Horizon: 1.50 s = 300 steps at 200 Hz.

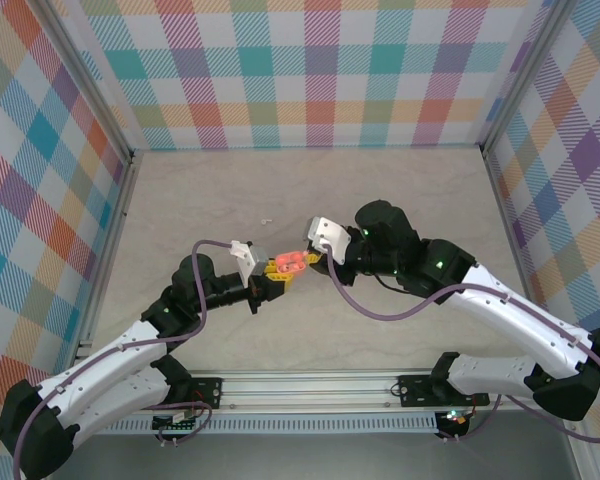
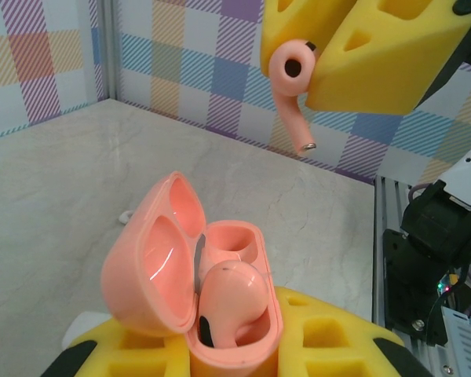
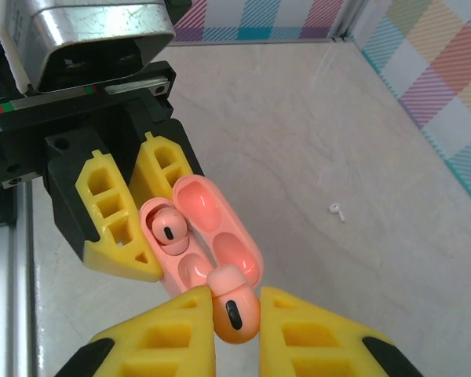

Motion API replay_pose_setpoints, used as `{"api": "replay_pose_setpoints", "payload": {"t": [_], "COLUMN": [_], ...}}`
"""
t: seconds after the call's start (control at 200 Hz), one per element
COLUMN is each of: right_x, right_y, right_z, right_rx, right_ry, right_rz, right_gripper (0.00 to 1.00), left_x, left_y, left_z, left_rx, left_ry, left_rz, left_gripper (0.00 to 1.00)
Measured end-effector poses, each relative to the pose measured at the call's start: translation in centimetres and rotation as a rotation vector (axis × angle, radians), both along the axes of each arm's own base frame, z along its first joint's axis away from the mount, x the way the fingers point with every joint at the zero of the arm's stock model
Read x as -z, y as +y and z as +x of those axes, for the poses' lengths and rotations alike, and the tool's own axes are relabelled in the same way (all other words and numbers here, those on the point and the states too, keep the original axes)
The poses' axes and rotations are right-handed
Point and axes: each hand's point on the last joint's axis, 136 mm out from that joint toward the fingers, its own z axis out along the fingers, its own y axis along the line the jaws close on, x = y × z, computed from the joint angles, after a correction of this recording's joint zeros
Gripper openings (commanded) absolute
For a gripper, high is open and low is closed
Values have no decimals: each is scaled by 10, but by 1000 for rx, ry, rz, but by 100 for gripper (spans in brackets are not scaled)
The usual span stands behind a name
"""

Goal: Insert wireless bluetooth earbuds into charging case

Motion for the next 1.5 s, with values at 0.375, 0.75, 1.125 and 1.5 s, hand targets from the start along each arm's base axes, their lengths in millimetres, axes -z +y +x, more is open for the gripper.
{"api": "replay_pose_setpoints", "payload": {"t": [0.375, 0.75, 1.125, 1.5], "right_x": [13, 19, 20, 18], "right_y": [5, 8, 9, 9], "right_z": [3, -1, -5, -6], "right_rx": [-53, -97, -130, -163], "right_ry": [-89, -120, -152, -203], "right_rz": [-43, -57, -53, -71], "right_gripper": [18, 19, 18, 18], "left_x": [-3, -7, -8, -12], "left_y": [-3, -4, -2, -1], "left_z": [-1, -1, -2, -2], "left_rx": [19, 22, 18, 13], "left_ry": [3, 3, 17, 9], "left_rz": [-1, -10, -21, -33], "left_gripper": [13, 13, 13, 13]}}
